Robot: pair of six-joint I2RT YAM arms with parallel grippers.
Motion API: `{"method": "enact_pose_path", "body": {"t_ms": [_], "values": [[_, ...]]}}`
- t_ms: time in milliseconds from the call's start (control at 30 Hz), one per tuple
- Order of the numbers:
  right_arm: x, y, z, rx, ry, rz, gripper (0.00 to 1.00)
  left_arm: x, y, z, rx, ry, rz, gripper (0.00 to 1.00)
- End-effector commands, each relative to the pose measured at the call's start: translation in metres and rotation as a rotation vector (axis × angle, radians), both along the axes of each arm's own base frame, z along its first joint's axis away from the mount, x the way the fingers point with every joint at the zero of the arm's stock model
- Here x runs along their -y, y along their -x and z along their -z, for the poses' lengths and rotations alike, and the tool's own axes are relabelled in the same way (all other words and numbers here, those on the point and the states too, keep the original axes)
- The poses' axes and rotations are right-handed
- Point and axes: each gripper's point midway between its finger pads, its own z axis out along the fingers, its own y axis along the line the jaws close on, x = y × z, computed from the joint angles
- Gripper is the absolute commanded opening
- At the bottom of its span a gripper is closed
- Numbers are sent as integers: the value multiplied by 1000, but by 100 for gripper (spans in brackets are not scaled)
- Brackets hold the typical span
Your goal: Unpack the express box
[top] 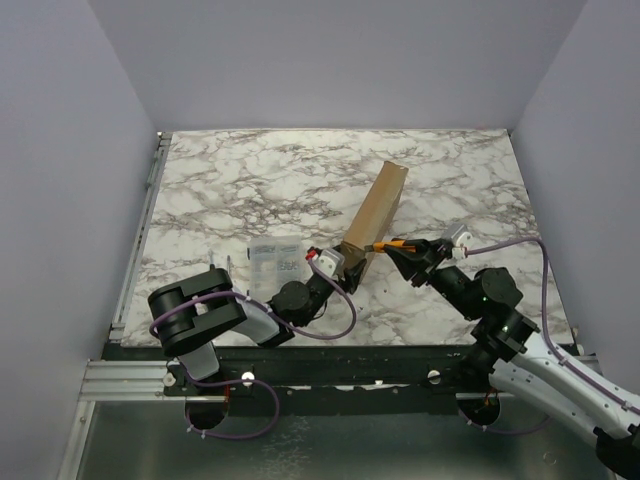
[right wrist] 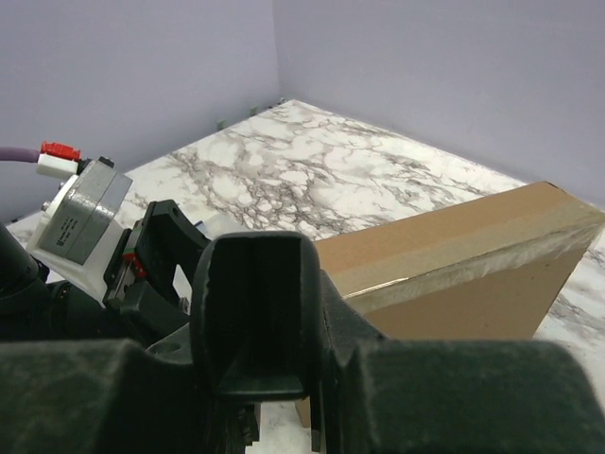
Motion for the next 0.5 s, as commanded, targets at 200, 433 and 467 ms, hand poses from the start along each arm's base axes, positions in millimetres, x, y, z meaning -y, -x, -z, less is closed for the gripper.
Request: {"method": "enact_pose_path", "body": {"t_ms": [200,433,467], "values": [[19,-10,8,-11,80,104,1,-12,-2,20,-36,-67,-39,18],[11,-15,35,-71,142,88,1,-10,-2,24,-45,-74,-37,18],[13,-13,28,-53,139,87,1,-11,-2,25,-45,-74,-37,18]]}}
